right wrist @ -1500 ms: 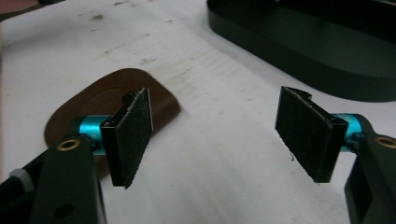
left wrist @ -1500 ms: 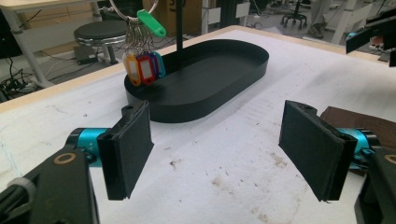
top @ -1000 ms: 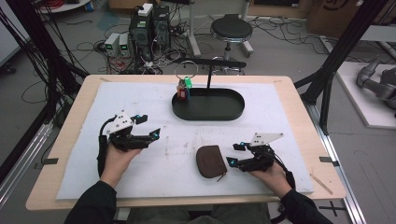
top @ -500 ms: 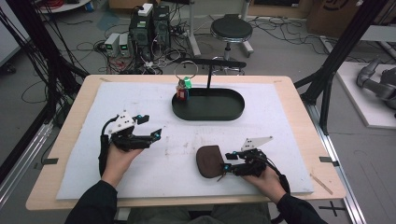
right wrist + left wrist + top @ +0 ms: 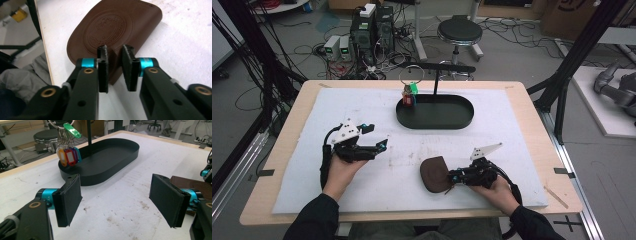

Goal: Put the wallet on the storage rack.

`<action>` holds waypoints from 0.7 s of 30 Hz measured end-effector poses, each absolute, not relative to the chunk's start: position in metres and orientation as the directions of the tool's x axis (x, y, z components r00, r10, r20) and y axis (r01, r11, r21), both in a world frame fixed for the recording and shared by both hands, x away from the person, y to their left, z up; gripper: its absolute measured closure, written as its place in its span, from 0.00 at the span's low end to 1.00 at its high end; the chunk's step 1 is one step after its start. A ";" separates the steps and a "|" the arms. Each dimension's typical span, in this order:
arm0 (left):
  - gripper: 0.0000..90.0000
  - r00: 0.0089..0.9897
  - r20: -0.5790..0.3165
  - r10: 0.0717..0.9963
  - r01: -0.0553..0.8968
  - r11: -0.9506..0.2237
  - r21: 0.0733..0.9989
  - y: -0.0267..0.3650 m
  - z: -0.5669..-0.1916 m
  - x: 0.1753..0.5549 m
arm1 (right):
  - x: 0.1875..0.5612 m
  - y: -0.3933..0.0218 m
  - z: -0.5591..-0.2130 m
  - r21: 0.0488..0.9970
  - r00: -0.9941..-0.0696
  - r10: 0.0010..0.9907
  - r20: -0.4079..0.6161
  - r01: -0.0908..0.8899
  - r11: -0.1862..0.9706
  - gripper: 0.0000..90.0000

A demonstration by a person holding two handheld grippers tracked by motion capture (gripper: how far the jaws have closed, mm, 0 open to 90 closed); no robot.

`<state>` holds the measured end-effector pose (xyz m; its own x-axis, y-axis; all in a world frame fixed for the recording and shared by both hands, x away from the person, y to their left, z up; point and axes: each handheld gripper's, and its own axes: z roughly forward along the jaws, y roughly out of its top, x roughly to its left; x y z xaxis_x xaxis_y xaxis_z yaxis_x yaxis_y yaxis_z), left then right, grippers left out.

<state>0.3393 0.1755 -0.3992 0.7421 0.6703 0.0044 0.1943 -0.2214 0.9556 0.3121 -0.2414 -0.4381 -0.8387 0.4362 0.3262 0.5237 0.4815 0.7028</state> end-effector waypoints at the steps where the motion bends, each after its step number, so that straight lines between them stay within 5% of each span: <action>1: 0.28 0.743 0.003 0.669 0.195 -0.221 0.956 0.175 -0.399 0.339 | 0.312 -0.242 -0.437 0.711 -0.847 0.431 0.310 0.508 0.487 0.94; 21: 0.28 0.842 -0.075 0.534 0.217 -0.209 0.954 0.134 -0.398 0.348 | 0.321 -0.251 -0.396 0.830 -0.899 0.427 0.092 0.306 0.466 1.00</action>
